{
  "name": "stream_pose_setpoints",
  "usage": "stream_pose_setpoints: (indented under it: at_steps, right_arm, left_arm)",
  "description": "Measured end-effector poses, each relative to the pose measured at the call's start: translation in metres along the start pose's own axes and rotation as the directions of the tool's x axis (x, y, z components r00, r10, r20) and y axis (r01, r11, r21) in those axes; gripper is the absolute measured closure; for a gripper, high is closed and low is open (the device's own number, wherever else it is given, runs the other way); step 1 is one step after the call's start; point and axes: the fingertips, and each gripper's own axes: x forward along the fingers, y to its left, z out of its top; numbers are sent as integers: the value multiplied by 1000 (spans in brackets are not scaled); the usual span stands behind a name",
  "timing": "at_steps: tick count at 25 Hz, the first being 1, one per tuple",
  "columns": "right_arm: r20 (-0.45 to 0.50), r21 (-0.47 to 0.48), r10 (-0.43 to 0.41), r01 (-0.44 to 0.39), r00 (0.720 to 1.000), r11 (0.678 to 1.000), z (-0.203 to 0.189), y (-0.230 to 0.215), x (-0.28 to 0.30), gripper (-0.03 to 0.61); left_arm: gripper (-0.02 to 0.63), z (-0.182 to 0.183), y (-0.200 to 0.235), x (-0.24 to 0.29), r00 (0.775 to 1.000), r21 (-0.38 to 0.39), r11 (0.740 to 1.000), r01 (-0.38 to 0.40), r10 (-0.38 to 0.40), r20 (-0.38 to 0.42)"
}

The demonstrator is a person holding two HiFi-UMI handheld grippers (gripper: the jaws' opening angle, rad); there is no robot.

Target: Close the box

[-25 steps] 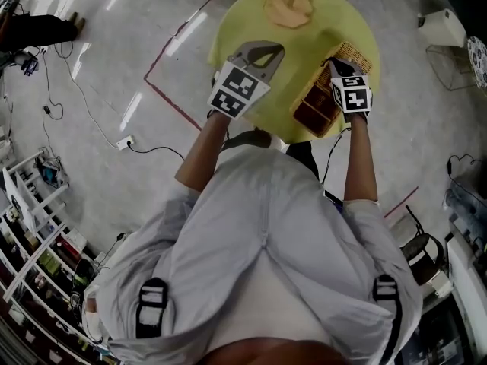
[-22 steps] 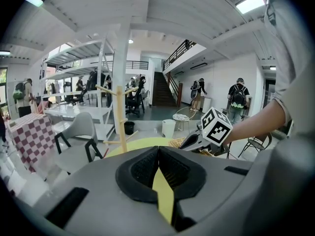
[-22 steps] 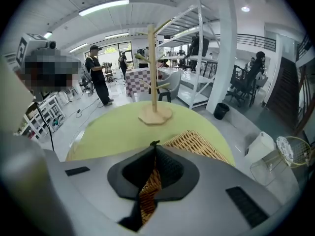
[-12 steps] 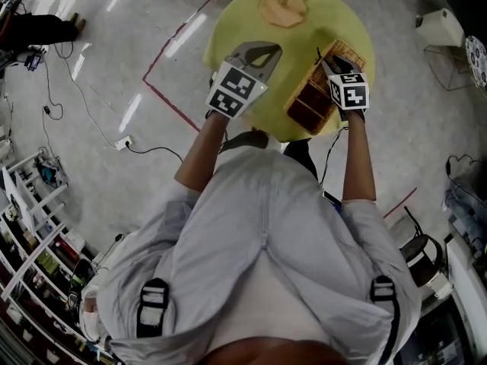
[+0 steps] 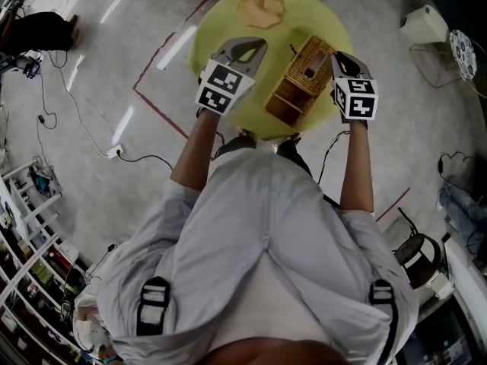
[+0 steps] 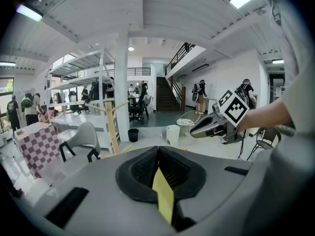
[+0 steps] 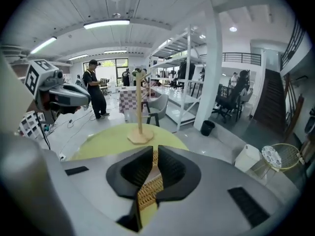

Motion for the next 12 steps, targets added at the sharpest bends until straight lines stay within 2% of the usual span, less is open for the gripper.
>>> stream_pose_setpoints:
  at_steps: [5,12]
  right_arm:
    - [108,-24,-62,65,992,998,38,-22,-48,554]
    - [215,-62,-101,116,971,991,79,-41,-115,555]
  left_arm:
    - [584,29,-3,-2,997,29,999,-37,35,73]
    - [584,82,-18,-14,985,57,995,-77,67,159]
